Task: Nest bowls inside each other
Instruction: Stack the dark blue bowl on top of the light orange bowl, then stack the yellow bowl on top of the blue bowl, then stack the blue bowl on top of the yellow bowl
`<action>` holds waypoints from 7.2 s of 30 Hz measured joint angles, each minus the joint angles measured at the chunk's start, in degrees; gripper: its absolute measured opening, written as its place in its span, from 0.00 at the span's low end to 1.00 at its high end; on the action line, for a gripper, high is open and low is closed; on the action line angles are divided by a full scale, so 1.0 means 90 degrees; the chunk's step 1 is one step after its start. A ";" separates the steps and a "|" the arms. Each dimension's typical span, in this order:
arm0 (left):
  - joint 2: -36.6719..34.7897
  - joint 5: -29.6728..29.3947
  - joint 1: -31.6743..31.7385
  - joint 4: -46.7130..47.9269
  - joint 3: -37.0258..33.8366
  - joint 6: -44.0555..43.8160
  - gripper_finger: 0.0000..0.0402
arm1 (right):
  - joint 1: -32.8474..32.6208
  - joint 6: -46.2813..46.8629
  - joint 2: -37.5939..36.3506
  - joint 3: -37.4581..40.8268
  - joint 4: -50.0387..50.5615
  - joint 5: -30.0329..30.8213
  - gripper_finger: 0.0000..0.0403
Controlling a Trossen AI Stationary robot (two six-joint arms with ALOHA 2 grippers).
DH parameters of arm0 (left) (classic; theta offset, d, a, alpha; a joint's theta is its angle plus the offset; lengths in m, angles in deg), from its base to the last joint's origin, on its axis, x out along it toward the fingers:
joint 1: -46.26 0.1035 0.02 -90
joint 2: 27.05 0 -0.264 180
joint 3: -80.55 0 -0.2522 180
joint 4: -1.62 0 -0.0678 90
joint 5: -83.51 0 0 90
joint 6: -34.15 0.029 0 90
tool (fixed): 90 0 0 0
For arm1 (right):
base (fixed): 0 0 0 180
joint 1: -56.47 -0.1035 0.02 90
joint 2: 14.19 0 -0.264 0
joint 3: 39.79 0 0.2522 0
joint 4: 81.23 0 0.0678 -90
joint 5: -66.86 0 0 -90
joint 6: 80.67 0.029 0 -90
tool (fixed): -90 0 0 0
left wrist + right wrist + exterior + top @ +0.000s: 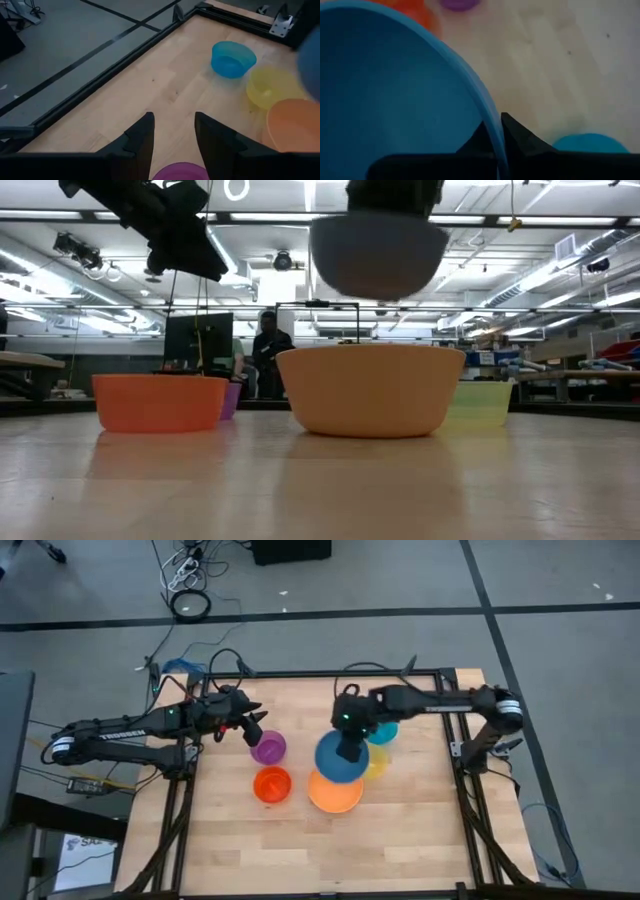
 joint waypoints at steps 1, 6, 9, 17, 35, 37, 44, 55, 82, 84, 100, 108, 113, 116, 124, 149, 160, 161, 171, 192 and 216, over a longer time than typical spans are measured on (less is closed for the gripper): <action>0.0000 0.0000 0.0000 0.0001 0.0000 -0.0021 0.37 | -0.0184 0.0170 0.0004 0.0009 -0.0024 0.0069 0.00; 0.0000 0.0004 0.0000 0.0004 0.0000 -0.0051 0.37 | -0.0839 0.0577 0.0364 0.0447 -0.0512 0.0678 0.00; 0.0000 0.0088 0.0000 0.0006 0.0000 -0.0146 0.37 | -0.0938 0.0713 0.0717 0.0721 -0.0929 0.1022 0.00; 0.0000 0.0226 -0.0002 0.0023 0.0000 -0.0171 0.37 | -0.0993 0.0673 0.1460 0.0801 -0.1327 0.1029 0.05; 0.0002 0.0223 -0.0002 0.0286 0.0000 -0.0215 0.37 | -0.0990 0.1007 0.0893 0.0799 -0.0952 0.1350 0.44; 0.0002 0.0222 -0.0002 0.0356 0.0000 -0.0289 0.37 | -0.0990 0.1079 0.0724 0.0799 -0.0793 0.1466 0.45; 0.0002 0.0221 -0.0002 0.0596 0.0000 -0.0358 0.37 | -0.0993 0.1483 0.0367 0.0799 0.0375 0.2425 0.45; 0.0002 0.1429 -0.0010 0.1509 -0.0388 0.0193 0.37 | -0.0978 0.3068 0.0351 0.0799 0.2980 0.3143 0.44; 0.0010 0.1486 -0.0007 -0.0388 -0.1428 -0.0188 0.37 | -0.0808 0.4016 0.0094 0.2861 0.1639 0.1893 0.44; 0.0010 0.1486 -0.0007 -0.0397 -0.1428 -0.0189 0.37 | -0.0808 0.4014 -0.0105 0.2861 0.1352 0.1777 0.44; 0.0010 0.1484 -0.0007 -0.0515 -0.1428 -0.0210 0.37 | -0.0761 0.4025 -0.0542 0.3445 -0.0289 0.1267 0.44; 0.0008 0.1484 -0.0005 -0.0536 -0.1428 -0.0210 0.37 | -0.0593 0.4154 -0.0438 0.4187 -0.1396 0.1173 0.44; 0.0007 0.1479 -0.0005 -0.0611 -0.1428 -0.0212 0.37 | -0.0441 0.4112 -0.0433 0.4284 -0.1491 0.1202 0.29; 0.0007 0.1472 -0.0005 -0.0699 -0.1428 -0.0214 0.37 | -0.0374 0.3948 -0.0450 0.4286 -0.1528 0.1137 0.09; 0.0007 0.1438 -0.0005 -0.0707 -0.1428 -0.0215 0.37 | -0.0268 0.3703 -0.0921 0.4275 -0.1264 0.0948 0.00; 0.0010 0.1426 -0.0005 -0.1506 -0.1428 -0.0303 0.37 | -0.1025 0.2983 -0.1080 0.3570 -0.3880 0.0891 0.00; 0.0010 0.1426 -0.0005 -0.1500 -0.1428 -0.0300 0.37 | -0.1049 0.2977 -0.0461 0.3570 -0.4062 0.0401 0.15; 0.0010 0.1428 -0.0005 -0.1500 -0.1428 -0.0300 0.37 | -0.1047 0.2977 -0.0491 0.3572 -0.4030 0.0398 0.17; 0.0010 0.1428 -0.0005 -0.1497 -0.1428 -0.0303 0.37 | -0.0849 0.2934 -0.1126 0.3572 -0.3893 0.0486 0.39; 0.0010 0.1350 -0.0005 -0.1518 -0.1428 -0.0307 0.37 | 0.2609 0.1699 -0.1482 0.3571 -0.0647 0.1205 0.48; 0.0010 0.1353 0.0001 -0.1502 -0.1428 -0.0169 0.37 | 0.3136 0.0932 0.0180 0.3558 -0.1612 0.0706 0.04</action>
